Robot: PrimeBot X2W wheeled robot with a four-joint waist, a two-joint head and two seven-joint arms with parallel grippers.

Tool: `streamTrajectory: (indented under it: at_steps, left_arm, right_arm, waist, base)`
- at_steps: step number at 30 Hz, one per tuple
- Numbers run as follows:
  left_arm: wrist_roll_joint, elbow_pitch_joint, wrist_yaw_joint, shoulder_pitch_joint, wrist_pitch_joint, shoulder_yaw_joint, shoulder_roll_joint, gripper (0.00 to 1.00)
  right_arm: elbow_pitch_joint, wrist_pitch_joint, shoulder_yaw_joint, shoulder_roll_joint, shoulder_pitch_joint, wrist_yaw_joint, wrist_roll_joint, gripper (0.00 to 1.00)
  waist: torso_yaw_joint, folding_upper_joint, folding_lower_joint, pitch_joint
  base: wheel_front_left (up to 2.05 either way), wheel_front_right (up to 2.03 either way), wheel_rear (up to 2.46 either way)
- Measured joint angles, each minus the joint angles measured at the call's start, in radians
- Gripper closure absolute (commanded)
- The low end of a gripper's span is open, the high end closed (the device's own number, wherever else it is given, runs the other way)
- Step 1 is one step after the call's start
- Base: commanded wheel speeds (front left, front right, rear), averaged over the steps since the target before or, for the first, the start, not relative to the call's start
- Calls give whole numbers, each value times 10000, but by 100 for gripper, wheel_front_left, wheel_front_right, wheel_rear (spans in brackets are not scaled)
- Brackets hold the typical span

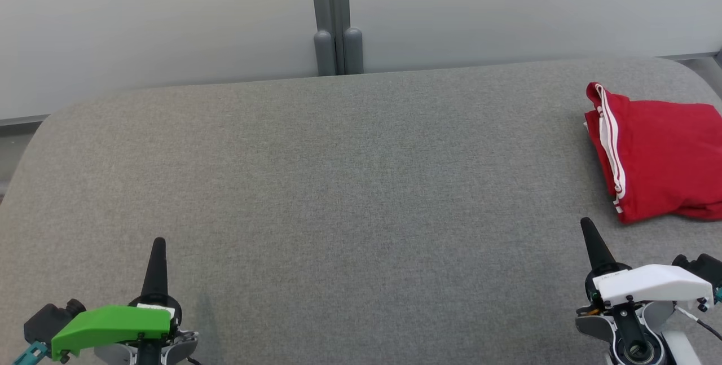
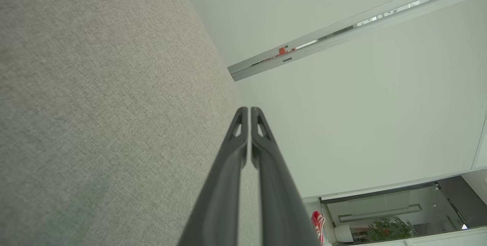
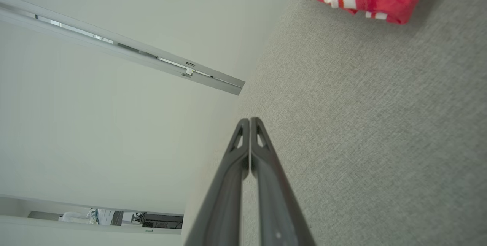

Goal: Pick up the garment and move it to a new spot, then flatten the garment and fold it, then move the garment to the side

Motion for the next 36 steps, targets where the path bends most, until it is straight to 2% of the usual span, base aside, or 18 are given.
streamTrajectory:
  at_steps: [36]
  left_arm:
    - [-2629,-199,0,-293,788,267,19,100]
  right_arm:
    - [-288,761,-328,148,-105,-8,3156,100]
  waist:
    - [149,0,0,45]
  base:
    - [0,0,0]
